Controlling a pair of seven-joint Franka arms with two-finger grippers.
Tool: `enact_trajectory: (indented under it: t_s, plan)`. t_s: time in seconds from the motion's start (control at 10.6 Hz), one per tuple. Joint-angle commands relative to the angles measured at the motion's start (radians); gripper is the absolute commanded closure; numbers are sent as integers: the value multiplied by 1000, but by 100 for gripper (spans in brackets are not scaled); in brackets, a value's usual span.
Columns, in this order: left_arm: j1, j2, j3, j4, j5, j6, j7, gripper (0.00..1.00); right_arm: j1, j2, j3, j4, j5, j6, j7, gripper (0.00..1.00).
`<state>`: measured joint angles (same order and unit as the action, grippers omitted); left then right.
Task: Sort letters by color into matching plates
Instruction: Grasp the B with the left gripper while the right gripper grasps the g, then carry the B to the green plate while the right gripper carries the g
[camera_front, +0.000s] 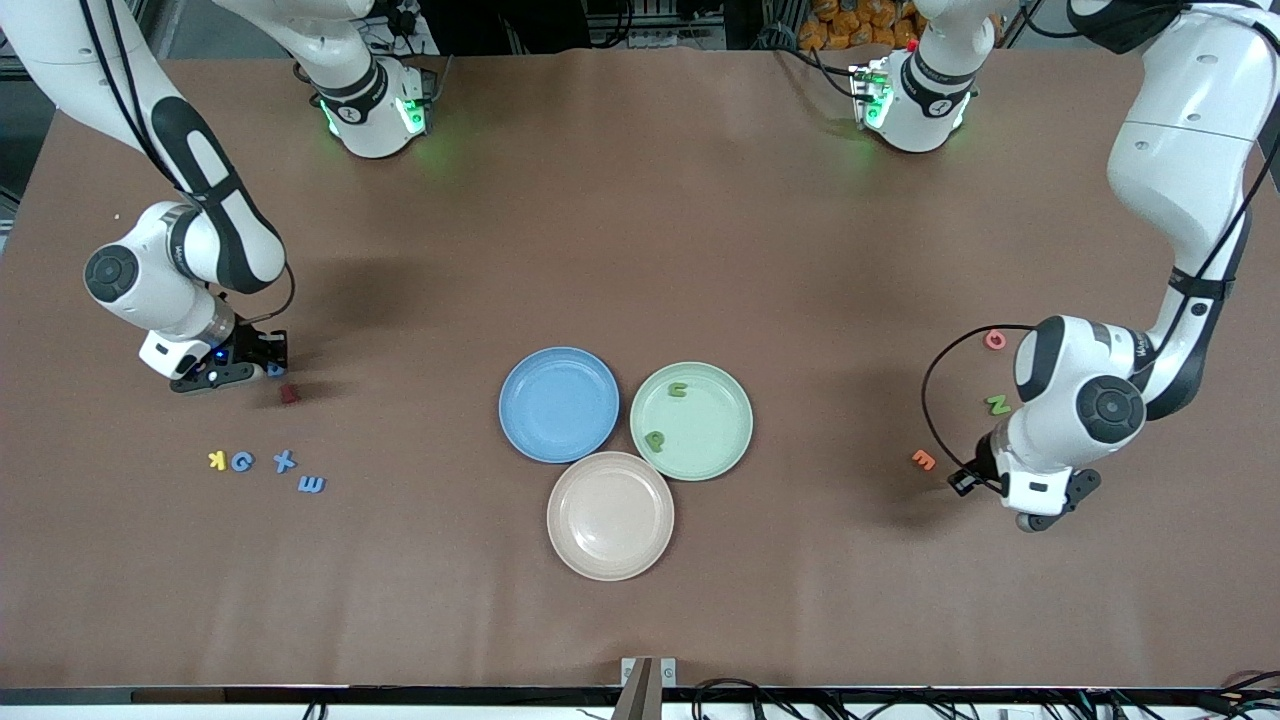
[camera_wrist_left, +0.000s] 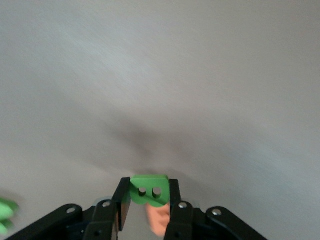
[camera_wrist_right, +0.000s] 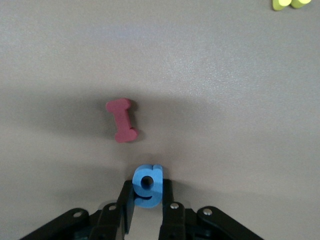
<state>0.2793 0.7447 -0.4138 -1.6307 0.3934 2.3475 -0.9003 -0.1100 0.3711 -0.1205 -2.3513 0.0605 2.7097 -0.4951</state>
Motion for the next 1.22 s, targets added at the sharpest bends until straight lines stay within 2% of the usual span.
enact_trajectory:
  t_s: [0.0,0.28,0.57,0.75,1.04,1.13]
  plan:
    - [-116,-33,-31,-6,-15,-42,-219,100,1,46,19,18,19,36,3,95]
    - [-257,-42,-31,-3,-10,-42,-429,100,4,22,31,41,27,3,4,100]
    - [-408,-35,-30,29,-16,-42,-654,100,19,-32,33,99,33,-152,59,100]
    - [-480,-31,-26,49,-16,-36,-724,100,51,-52,33,128,47,-218,116,100]
    - [-522,-30,-26,51,-13,-33,-729,100,191,-66,31,159,221,-252,226,100]
    - [-529,-30,-23,43,-8,-39,-724,39,250,-66,31,174,260,-254,293,100]
